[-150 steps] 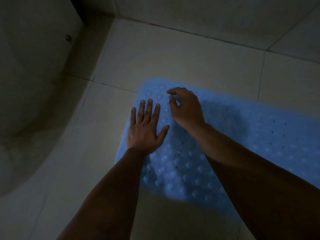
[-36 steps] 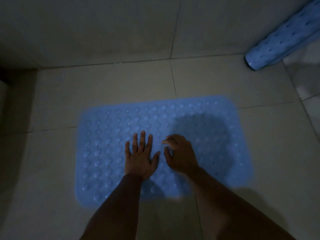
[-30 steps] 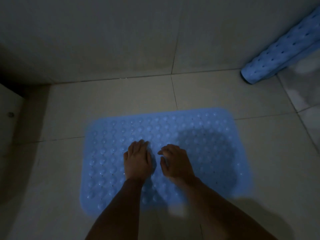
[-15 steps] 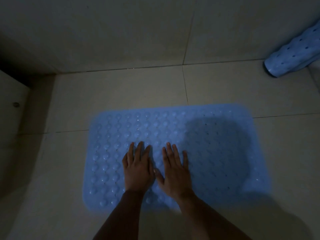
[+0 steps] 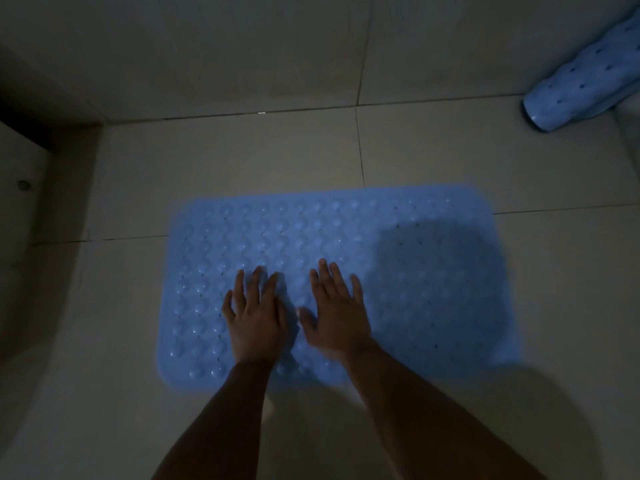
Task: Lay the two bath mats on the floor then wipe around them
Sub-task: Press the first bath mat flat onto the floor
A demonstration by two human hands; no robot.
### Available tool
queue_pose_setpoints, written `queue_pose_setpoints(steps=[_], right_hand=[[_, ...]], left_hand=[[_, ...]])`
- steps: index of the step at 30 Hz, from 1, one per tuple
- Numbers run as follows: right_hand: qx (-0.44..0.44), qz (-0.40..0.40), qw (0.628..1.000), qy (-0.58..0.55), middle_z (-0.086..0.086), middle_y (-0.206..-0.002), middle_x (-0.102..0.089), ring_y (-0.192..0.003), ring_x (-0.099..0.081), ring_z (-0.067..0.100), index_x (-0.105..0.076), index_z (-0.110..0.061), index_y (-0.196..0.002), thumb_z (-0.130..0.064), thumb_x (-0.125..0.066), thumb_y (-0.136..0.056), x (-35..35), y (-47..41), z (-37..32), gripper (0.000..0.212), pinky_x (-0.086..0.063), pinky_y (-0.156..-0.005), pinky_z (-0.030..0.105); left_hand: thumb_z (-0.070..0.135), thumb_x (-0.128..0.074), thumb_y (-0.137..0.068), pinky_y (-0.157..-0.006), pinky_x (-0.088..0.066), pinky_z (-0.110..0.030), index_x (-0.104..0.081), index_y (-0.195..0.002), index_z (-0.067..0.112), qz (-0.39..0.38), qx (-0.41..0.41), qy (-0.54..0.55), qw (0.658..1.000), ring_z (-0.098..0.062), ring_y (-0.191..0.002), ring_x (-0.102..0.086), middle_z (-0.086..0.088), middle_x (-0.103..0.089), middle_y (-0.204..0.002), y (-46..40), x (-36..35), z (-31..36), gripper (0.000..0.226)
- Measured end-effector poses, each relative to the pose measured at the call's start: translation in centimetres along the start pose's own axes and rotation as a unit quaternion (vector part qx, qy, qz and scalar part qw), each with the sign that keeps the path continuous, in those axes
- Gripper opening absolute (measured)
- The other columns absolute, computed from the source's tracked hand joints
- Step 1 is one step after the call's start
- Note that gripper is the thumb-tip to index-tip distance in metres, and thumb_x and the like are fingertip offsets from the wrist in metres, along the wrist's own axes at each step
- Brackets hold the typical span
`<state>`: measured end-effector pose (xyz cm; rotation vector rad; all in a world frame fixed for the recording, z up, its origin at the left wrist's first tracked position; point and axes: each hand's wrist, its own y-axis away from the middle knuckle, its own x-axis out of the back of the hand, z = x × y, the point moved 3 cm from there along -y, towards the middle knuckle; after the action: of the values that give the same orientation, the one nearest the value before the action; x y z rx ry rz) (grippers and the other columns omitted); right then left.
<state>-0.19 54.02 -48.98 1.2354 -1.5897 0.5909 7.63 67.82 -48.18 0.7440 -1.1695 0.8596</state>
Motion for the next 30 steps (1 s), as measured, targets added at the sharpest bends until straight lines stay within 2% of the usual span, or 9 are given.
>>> queue_pose_setpoints(steps=[2, 3, 4, 6, 11, 14, 17, 24, 30], right_hand=[[-0.002, 0.046, 0.995, -0.086, 0.008, -0.139, -0.063, -0.132, -0.057, 0.026, -0.067, -0.019, -0.122, -0.048, -0.051, -0.091, 2.6, -1.3, 1.4, 0.045, -0.047, -0.106, 0.047], [-0.024, 0.049, 0.989, -0.138, 0.004, -0.119, -0.073, -0.115, -0.067, 0.026, -0.070, -0.020, -0.112, -0.045, -0.056, -0.090, 4.2, -2.5, 2.2, 0.036, -0.054, -0.095, 0.042], [-0.046, 0.047, 0.983, -0.173, 0.001, -0.103, -0.077, -0.102, -0.072, 0.025, -0.069, -0.023, -0.108, -0.044, -0.058, -0.089, 5.8, -3.3, 3.3, 0.030, -0.058, -0.085, 0.040], [-0.064, 0.084, 0.979, -0.177, -0.001, -0.089, -0.077, -0.090, -0.074, 0.024, -0.066, -0.026, -0.104, -0.043, -0.056, -0.088, 8.7, -4.4, 5.7, 0.025, -0.059, -0.075, 0.039], [-0.078, 0.159, 0.975, -0.134, -0.006, -0.093, -0.076, -0.092, -0.072, 0.021, -0.070, -0.023, -0.100, -0.029, -0.059, -0.090, 10.7, -3.5, 10.9, 0.016, -0.058, -0.076, 0.036], [-0.076, 0.182, 0.976, -0.091, -0.005, -0.098, -0.074, -0.097, -0.067, 0.022, -0.070, -0.023, -0.101, -0.030, -0.057, -0.092, 9.8, -2.3, 13.2, 0.018, -0.055, -0.081, 0.036], [-0.063, 0.198, 0.976, -0.071, 0.000, -0.098, -0.071, -0.096, -0.064, 0.027, -0.070, -0.020, -0.101, -0.030, -0.056, -0.095, 9.0, -1.5, 14.4, 0.019, -0.054, -0.081, 0.038], [-0.071, 0.177, 0.979, -0.066, 0.002, -0.101, -0.067, -0.099, -0.061, 0.029, -0.069, -0.020, -0.102, -0.031, -0.055, -0.094, 8.3, 0.7, 15.6, 0.020, -0.052, -0.082, 0.045], [-0.096, 0.147, 0.984, -0.025, 0.003, -0.100, -0.065, -0.099, -0.059, 0.030, -0.068, -0.020, -0.101, -0.034, -0.055, -0.095, 9.6, 0.7, 15.6, 0.021, -0.050, -0.080, 0.042]], left_hand=[[0.038, -0.035, -0.100, -0.118, -0.027, -0.061, -0.055, -0.146, 0.021, 0.002, -0.007, -0.002, 1.000, -0.036, -0.154, -0.028, -0.009, -0.045, -0.158, 0.1, -0.1, 0.6, 0.053], [0.038, -0.035, -0.099, -0.118, -0.027, -0.061, -0.056, -0.145, 0.021, 0.003, -0.017, -0.001, 1.000, -0.037, -0.153, -0.028, -0.009, -0.046, -0.158, -0.1, -0.2, 0.9, 0.053], [0.037, -0.036, -0.099, -0.117, -0.027, -0.060, -0.057, -0.145, 0.021, 0.004, -0.036, 0.005, 0.999, -0.037, -0.153, -0.029, -0.009, -0.046, -0.158, -0.2, -0.5, 2.0, 0.053], [0.038, -0.037, -0.099, -0.118, -0.028, -0.060, -0.057, -0.145, 0.022, 0.001, -0.083, 0.021, 0.996, -0.038, -0.153, -0.029, -0.010, -0.046, -0.158, -0.7, -1.1, 5.2, 0.053], [0.039, -0.039, -0.104, -0.123, -0.018, -0.063, -0.041, -0.157, 0.021, -0.054, -0.182, 0.030, 0.981, -0.036, -0.159, -0.008, -0.011, -0.027, -0.169, -0.6, -4.7, 13.2, 0.056], [0.052, -0.036, -0.105, -0.122, -0.010, -0.067, -0.023, -0.164, 0.016, -0.085, -0.205, -0.014, 0.975, -0.037, -0.159, 0.003, -0.013, -0.008, -0.173, 0.3, -7.2, 15.5, 0.070], [0.069, -0.029, -0.101, -0.123, -0.004, -0.068, -0.013, -0.165, 0.016, -0.082, -0.197, -0.046, 0.976, -0.036, -0.159, 0.008, -0.013, 0.000, -0.173, 0.2, -8.0, 15.6, 0.084], [0.081, -0.016, -0.096, -0.123, -0.001, -0.068, -0.003, -0.165, 0.016, -0.110, -0.195, -0.055, 0.973, -0.036, -0.158, 0.016, -0.014, 0.013, -0.172, 0.6, -8.2, 15.8, 0.096], [0.085, -0.013, -0.093, -0.123, 0.005, -0.067, 0.001, -0.164, 0.016, -0.142, -0.197, -0.046, 0.969, -0.035, -0.157, 0.019, -0.013, 0.015, -0.172, 0.4, -8.0, 15.7, 0.101]])
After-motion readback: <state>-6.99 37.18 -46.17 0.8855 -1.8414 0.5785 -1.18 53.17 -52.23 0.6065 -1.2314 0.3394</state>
